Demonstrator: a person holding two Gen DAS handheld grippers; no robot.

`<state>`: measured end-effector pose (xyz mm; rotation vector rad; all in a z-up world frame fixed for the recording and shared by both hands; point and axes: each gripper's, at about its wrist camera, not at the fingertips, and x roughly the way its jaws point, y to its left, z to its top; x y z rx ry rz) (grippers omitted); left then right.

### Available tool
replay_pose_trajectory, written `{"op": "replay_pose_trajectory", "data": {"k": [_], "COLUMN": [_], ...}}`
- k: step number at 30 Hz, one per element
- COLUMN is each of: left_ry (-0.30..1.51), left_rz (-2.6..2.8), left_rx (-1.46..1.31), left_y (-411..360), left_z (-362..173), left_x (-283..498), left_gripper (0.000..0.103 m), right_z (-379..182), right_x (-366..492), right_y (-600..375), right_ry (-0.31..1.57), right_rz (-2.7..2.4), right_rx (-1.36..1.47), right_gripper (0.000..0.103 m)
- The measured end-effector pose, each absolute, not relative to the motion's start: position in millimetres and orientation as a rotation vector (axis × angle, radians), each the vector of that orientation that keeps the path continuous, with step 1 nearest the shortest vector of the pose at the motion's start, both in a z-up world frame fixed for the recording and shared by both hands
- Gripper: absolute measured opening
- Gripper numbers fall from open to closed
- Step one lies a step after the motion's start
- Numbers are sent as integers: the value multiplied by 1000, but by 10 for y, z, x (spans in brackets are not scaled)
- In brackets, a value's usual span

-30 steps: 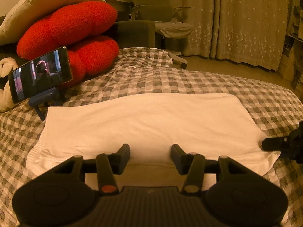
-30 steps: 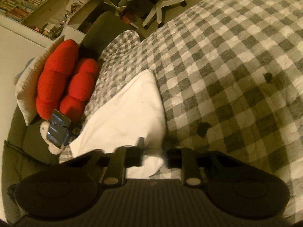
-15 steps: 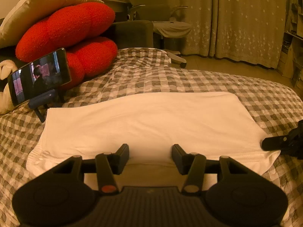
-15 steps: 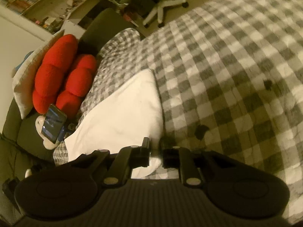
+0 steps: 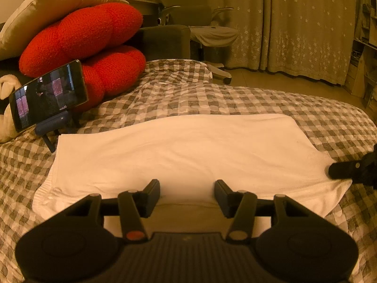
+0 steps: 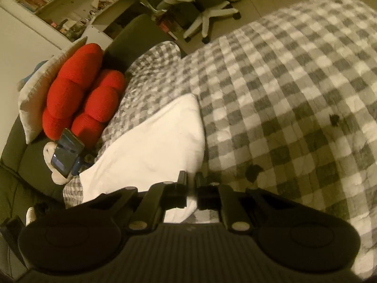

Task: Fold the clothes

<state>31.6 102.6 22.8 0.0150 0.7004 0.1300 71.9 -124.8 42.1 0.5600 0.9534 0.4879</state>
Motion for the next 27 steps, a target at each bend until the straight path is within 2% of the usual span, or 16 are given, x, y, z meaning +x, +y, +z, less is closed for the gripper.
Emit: {"op": "replay_pose_trajectory", "data": {"k": [5,6,8,12,27], "left_ry": [703,703,703,704,705], "left_rz": [127,127,126,124,120], "left_rx": [13,13,13,11,4], "left_y": [1030,1029,1028,1034,1039], "left_z": [229,228,228,227,227], "left_x": [318,318,317,316,317], "left_gripper": [54,54,54,54,55], "right_z": [385,376,358,321,298], "right_x": [767,778,799,842,1266], "right_y": [-1271,-1276,-1286,-1305,-1075], "right_ry": [969,973,981,996,922], "right_rz": [489,489,489,489,545], "right_rx": [586,592,603,626,516], "right_gripper": [11,17,17,28,28]}}
